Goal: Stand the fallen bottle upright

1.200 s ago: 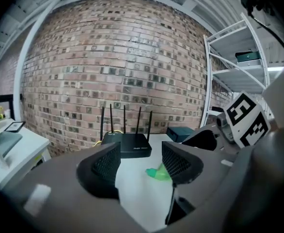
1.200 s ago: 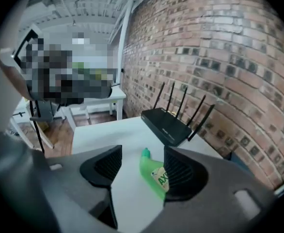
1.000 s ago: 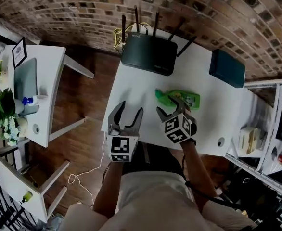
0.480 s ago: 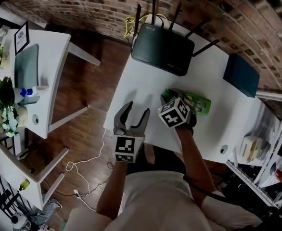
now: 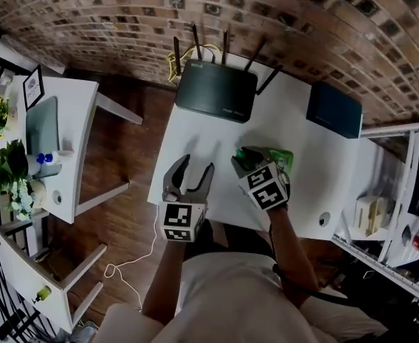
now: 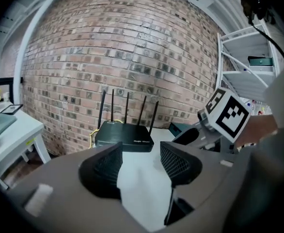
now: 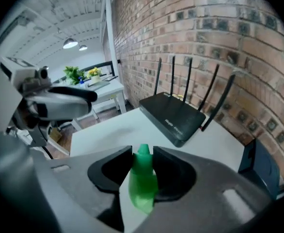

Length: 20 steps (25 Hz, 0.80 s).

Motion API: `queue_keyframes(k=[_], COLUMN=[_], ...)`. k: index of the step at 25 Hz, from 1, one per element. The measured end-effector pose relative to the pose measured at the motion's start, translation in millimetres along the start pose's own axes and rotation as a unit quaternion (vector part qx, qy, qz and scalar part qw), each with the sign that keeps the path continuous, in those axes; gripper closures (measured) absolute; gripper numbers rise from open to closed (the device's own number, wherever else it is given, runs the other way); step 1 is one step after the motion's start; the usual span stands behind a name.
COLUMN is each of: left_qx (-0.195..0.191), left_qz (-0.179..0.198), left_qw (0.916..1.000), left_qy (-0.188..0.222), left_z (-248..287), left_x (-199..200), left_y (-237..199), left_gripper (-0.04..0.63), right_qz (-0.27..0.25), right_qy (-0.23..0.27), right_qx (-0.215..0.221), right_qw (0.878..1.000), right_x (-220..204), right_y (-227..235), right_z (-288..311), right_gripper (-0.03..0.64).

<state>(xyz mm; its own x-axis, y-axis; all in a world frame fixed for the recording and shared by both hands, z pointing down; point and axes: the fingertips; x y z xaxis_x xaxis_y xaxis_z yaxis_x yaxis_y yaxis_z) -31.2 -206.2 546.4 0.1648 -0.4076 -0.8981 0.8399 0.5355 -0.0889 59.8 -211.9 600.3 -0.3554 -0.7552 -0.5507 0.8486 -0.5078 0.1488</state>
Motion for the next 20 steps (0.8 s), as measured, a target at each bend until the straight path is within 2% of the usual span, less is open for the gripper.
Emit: queue_keyframes(k=[4, 7, 11, 17, 20], left_qx=[-0.035, -0.085, -0.147, -0.198, -0.231], left_qz=[0.007, 0.047, 0.105, 0.168, 0.164], left_qw=[0.9993, 0.995, 0.983, 0.9636, 0.9566], left_qy=[0.011, 0.024, 0.035, 0.064, 0.068], left_z=[6, 19, 23, 23, 18], left_x=[28, 54, 81, 104, 104], left_y=[38, 71, 125, 197, 221], left_gripper=[0.33, 0.33, 0.331, 0.331, 0.331], right_qz=[0.048, 0.11, 0.175, 0.241, 0.258], right_qy=[0.05, 0.117, 0.189, 0.248, 0.278], right_qx=[0.019, 0.016, 0.009, -0.006, -0.01], right_qw=[0.997, 0.987, 0.966, 0.939, 0.925], right_x=[10, 15, -2, -45, -57], right_y=[21, 47, 85, 138, 146], right_z=[-59, -98, -141, -186, -195], right_gripper=[0.494, 0.494, 0.493, 0.482, 0.479])
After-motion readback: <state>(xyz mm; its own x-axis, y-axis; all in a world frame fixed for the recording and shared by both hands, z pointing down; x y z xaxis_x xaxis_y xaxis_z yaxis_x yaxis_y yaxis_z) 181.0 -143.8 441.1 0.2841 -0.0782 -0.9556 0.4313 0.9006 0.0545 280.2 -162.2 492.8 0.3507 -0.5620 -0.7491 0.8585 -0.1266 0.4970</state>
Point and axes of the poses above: the fingertips, and each gripper's own axes: z forward along the fingers, y to its right, x out of its top, and after that the axes turned 10 degrees about z, right-handed
